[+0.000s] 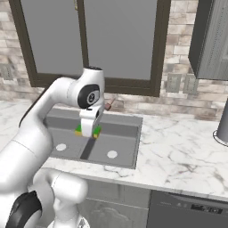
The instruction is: Soak the sponge with water for a few seconds and then drop it inside the sink.
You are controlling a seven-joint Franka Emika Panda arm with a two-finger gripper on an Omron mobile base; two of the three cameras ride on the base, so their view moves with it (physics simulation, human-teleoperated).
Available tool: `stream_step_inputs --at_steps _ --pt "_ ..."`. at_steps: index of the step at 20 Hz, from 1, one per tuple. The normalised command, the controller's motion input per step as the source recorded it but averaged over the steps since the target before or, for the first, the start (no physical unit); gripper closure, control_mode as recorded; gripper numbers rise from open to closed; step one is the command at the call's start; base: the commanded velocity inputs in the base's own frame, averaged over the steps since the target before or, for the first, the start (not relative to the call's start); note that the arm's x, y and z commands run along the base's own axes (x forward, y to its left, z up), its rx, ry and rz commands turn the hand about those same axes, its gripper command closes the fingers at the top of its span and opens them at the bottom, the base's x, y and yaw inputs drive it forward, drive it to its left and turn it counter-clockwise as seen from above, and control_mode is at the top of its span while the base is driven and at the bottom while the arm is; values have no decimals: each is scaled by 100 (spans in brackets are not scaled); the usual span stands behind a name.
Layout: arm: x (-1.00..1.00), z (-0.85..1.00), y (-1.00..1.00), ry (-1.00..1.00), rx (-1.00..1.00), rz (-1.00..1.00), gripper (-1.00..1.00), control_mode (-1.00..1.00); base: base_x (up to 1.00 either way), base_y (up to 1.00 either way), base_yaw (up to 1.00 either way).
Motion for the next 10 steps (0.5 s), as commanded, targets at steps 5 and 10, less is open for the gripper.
stream_step_inputs --at_steps 5,10 --pt "-43 28 10 -16 -2 9 100 -100 0 0 0" --pt "-35 29 7 -3 -10 11 100 -100 0 0 0"
